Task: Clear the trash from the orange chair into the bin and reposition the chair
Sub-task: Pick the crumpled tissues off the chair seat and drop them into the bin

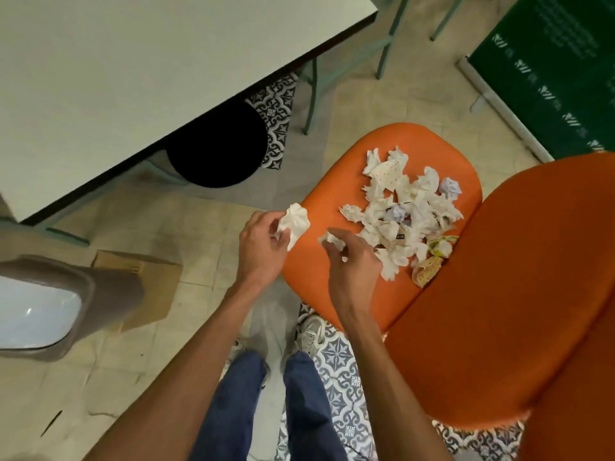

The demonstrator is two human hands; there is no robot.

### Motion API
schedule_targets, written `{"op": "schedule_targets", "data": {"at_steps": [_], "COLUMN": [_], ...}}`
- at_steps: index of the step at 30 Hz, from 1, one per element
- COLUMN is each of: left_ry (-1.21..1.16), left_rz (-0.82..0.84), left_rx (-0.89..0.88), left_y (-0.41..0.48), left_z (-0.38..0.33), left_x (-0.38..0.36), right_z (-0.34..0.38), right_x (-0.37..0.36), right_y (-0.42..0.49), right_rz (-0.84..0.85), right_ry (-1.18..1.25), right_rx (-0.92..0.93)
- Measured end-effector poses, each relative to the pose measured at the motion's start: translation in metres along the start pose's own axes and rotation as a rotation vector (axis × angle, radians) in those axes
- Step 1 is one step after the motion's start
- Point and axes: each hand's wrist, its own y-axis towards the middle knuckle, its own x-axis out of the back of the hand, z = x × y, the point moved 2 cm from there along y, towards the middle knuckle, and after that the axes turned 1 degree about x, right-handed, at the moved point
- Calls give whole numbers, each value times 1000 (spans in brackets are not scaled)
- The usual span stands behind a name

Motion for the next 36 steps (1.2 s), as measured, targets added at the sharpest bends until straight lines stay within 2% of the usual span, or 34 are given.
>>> {"op": "schedule_targets", "data": {"at_steps": [8,13,17,22,28,36], "left_ry": [-186,-265,-253,-214,-170,-228], "left_rz": [-262,-372,-484,-590,-662,-719], "left_rx": [165,362,442,553,635,654], "left_y": [-41,-75,-98,-130,-172,-202], "left_z": [35,79,119,172,238,278], "left_x": [124,197,245,293,332,356], "right_z": [106,160,194,222,243,248], "right_x": [-45,-96,-142,-204,-283,-365], "right_y": [-34,-70,-101,-142,-192,-229], "right_rz": [200,381,474,648,799,971], "right_ry": [10,13,-5,-84,-320,-497], "right_rx": [226,325,392,501,693,826]}}
